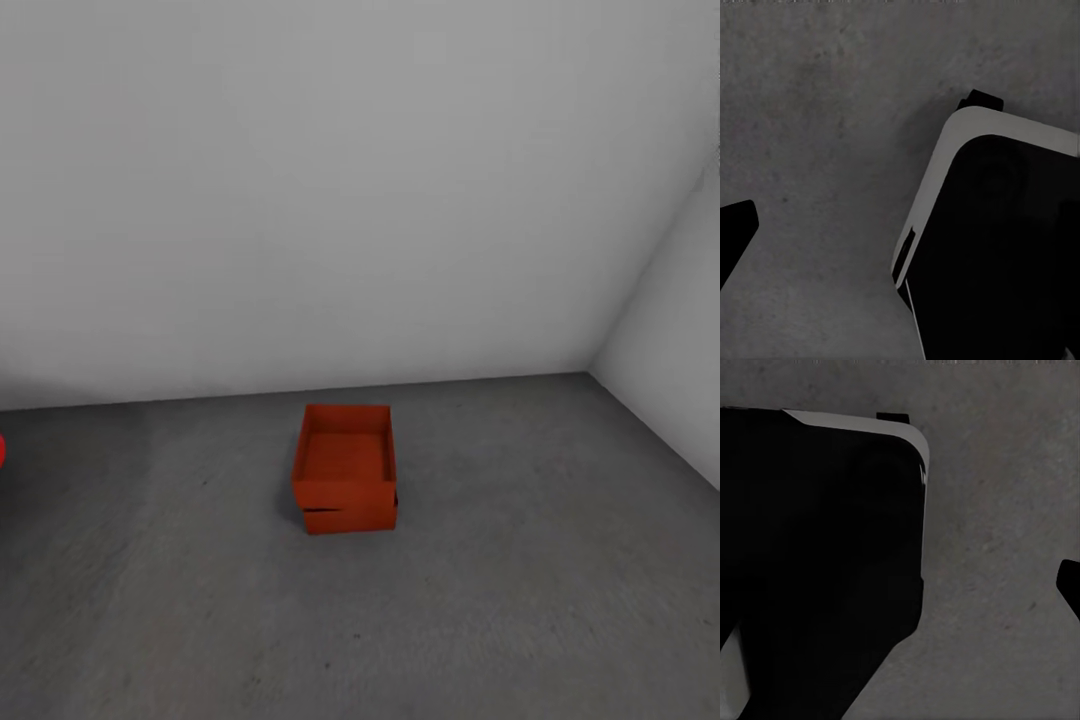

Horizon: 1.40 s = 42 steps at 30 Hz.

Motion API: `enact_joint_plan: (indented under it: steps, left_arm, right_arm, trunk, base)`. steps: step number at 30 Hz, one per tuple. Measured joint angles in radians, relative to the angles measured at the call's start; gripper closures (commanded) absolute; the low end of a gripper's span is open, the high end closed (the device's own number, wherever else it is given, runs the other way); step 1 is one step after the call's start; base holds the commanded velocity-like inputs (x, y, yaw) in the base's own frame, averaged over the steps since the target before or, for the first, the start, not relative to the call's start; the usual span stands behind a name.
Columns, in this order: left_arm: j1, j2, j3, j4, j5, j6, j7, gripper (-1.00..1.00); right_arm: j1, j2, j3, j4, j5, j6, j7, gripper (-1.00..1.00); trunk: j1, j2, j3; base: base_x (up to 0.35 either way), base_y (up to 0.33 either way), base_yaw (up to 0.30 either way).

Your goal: Move the two storage containers from the living room to the garage. In the garage, place one container on the floor and stack the other container on top of it (either order is fine).

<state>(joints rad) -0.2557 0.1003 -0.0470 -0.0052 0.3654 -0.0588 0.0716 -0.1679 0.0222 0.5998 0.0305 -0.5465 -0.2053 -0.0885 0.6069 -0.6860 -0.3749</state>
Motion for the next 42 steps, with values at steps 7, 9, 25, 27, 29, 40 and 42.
enact_joint_plan:
  steps: [7, 9, 25, 27, 29, 40, 42]
  left_arm:
    - [0.000, 0.001, 0.000, 0.000, -0.001, 0.000, 0.000, -1.00]
    - [0.000, 0.001, -0.001, 0.000, -0.001, 0.000, 0.000, -1.00]
    - [0.000, 0.001, -0.001, 0.000, 0.000, 0.000, 0.000, -1.00]
    - [0.000, 0.001, -0.001, 0.000, 0.000, 0.000, 0.000, -1.00]
    - [0.000, 0.001, -0.001, 0.000, 0.000, 0.000, 0.000, -1.00]
    - [0.000, 0.001, -0.001, 0.000, 0.000, 0.000, 0.000, -1.00]
    - [0.000, 0.001, -0.001, 0.000, 0.000, 0.000, 0.000, -1.00]
  right_arm:
    - [0.000, 0.001, 0.001, 0.000, 0.000, 0.000, 0.001, -1.00]
    - [0.000, 0.001, 0.001, 0.000, -0.001, 0.001, 0.001, -1.00]
    - [0.005, 0.003, 0.001, 0.000, 0.004, -0.012, 0.001, -1.00]
    - [0.005, 0.003, 0.001, 0.000, 0.005, -0.012, 0.001, -1.00]
    - [0.005, 0.003, 0.001, 0.000, 0.006, -0.012, 0.001, -1.00]
    - [0.005, 0.003, 0.001, 0.000, 0.006, -0.012, 0.001, -1.00]
    - [0.004, 0.003, 0.001, 0.000, 0.006, -0.012, 0.001, -1.00]
  trunk:
    - [0.000, 0.000, 0.012]
    - [0.000, 0.000, 0.015]
    - [0.000, 0.000, 0.041]
    - [0.000, 0.000, 0.045]
    - [0.000, 0.000, 0.048]
    - [0.000, 0.000, 0.066]
    - [0.000, 0.000, 0.069]
  base:
    - [0.000, 0.000, 0.000]
    - [0.000, 0.000, 0.000]
    - [0.000, 0.000, 0.000]
    - [0.000, 0.000, 0.000]
    - [0.000, 0.000, 0.000]
    - [0.000, 0.000, 0.000]
    - [0.000, 0.000, 0.000]
